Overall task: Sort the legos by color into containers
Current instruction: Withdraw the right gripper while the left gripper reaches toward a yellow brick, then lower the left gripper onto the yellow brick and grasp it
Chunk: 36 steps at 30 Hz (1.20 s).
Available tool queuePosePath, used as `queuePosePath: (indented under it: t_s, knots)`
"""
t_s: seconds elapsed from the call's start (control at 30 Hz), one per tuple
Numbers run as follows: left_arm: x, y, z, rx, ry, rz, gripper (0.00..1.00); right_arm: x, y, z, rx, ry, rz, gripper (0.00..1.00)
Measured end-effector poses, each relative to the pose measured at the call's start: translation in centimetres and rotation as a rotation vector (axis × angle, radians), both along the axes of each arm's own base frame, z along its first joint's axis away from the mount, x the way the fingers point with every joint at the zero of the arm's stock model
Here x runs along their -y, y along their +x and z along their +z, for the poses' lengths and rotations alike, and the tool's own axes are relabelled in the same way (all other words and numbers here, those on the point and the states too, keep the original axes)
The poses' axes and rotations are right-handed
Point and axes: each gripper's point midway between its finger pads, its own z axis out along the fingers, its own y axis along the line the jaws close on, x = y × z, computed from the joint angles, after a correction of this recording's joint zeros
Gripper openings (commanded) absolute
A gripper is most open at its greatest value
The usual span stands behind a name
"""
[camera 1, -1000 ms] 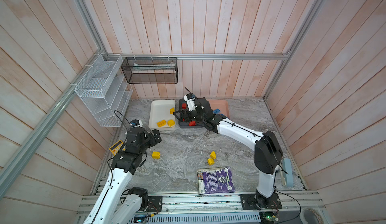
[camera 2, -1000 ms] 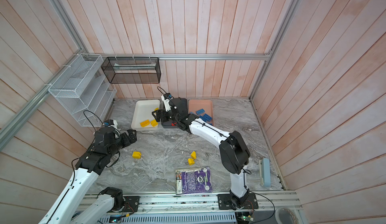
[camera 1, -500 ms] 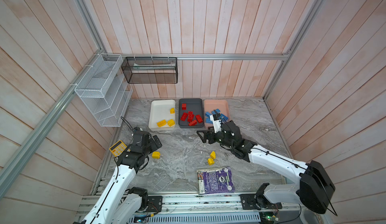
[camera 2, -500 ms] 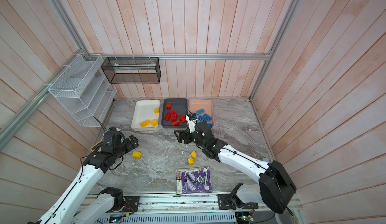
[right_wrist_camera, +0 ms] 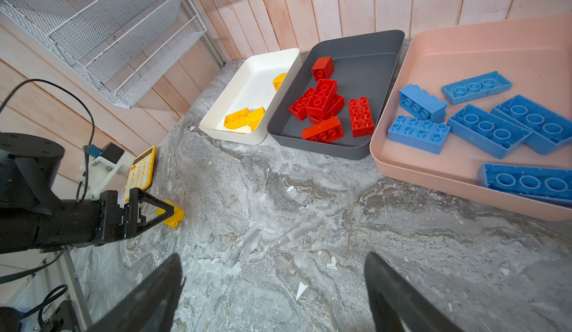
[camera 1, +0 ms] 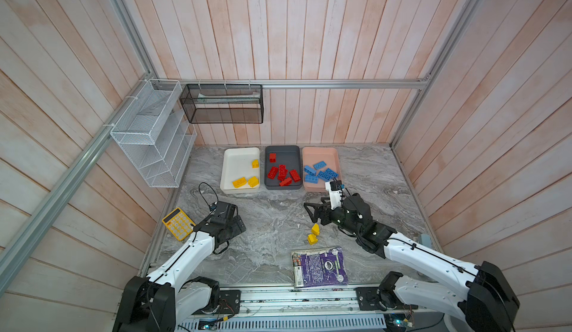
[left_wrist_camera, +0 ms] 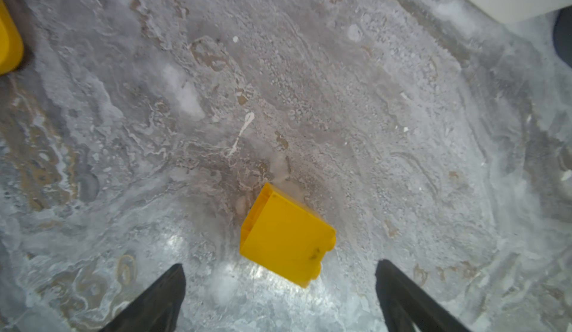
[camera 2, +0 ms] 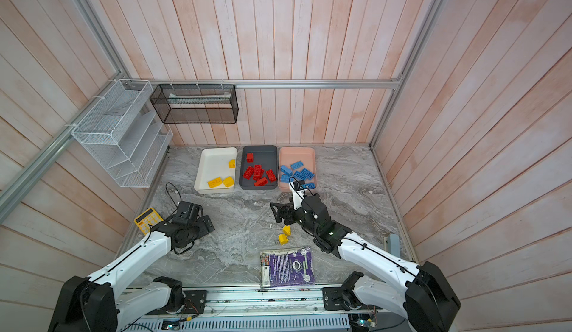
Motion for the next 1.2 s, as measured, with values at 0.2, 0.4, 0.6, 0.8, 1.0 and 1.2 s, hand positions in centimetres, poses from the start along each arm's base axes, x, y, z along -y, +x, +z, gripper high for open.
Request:
queuePosePath:
  t_s: [0.2,0.4,0.6,0.8,1.0,1.2]
  knots:
    - [1.3,0.6,-0.9,-0.003,-0.022,-0.026,0.94,-0.3,0.3,-0.8,-0.018,-0.007,-0.002,0.91]
    - [2.8,0.7,-1.3,-0.001,-0.055,-0.063,0.92,-0.3,0.4,-1.0,-0.024,-0.008,-0.004,0.91]
    - [3.6,0.0,-1.6,-0.005,-0.068,-0.084,0.87,-0.3,0.4,-1.0,-0.025,-0.005,-0.005,0.91]
    - [2.7,-0.4,-1.7,-0.013,-0.031,-0.057,0.95,-0.4,0.4,-1.0,-0.025,-0.005,-0.005,0.91]
    - [0.3,-0.4,-1.6,-0.016,0.012,0.029,0.94,-0.4,0.4,-1.0,-0.025,-0.005,-0.005,0.91]
    - [-0.6,0.7,-1.9,-0.028,0.054,0.051,0.85,-0.3,0.4,-1.0,-0.024,-0.005,-0.005,0.91]
